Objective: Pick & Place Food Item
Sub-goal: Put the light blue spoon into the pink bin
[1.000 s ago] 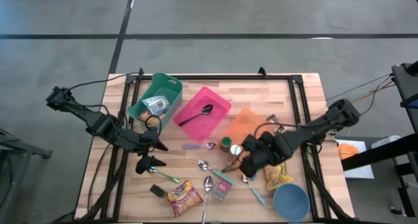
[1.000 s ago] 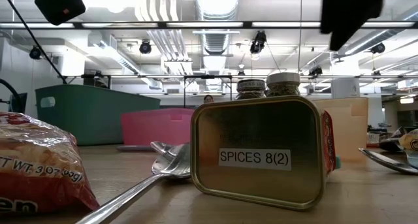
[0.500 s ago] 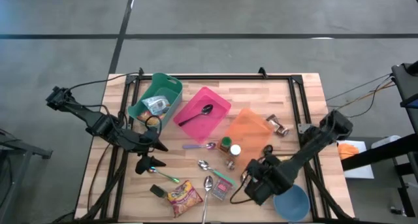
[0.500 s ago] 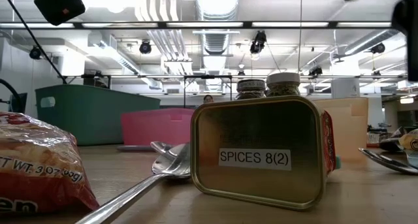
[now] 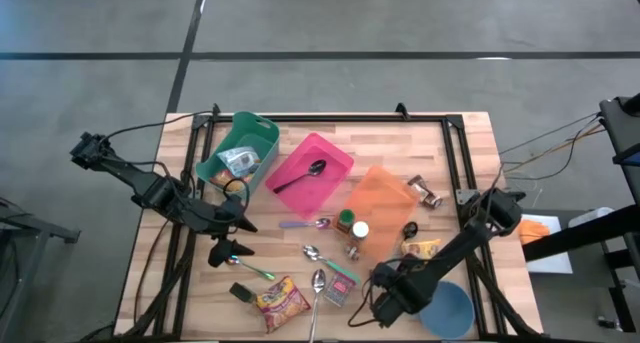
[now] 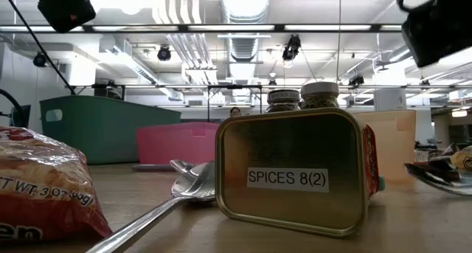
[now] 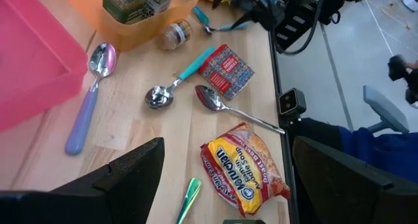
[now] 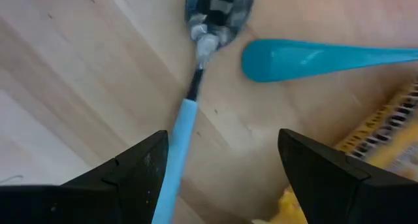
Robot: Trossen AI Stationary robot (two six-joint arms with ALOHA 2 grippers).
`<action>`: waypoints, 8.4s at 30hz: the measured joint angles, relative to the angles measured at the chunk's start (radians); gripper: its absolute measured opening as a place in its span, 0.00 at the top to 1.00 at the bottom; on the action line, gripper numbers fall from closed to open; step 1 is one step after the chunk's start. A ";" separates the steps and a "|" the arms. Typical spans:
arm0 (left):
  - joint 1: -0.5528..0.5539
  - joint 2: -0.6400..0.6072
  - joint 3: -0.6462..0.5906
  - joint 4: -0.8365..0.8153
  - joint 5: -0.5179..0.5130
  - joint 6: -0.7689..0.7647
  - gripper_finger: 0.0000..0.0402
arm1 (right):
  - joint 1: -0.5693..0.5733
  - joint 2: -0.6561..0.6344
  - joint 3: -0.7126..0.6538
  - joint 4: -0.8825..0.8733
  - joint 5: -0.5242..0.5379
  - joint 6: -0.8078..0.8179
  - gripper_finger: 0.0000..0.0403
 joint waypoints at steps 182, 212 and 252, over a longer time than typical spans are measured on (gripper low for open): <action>0.846 0.563 0.147 0.163 0.036 0.387 0.97 | -0.206 -0.120 0.350 0.240 0.710 -0.320 0.42; 0.884 0.863 0.409 0.016 0.247 0.446 0.97 | -0.334 -0.363 0.405 -0.238 0.631 -0.524 0.42; 0.951 1.042 0.459 -0.047 0.276 0.430 0.97 | -0.440 -0.360 0.401 -0.261 0.630 -0.758 0.42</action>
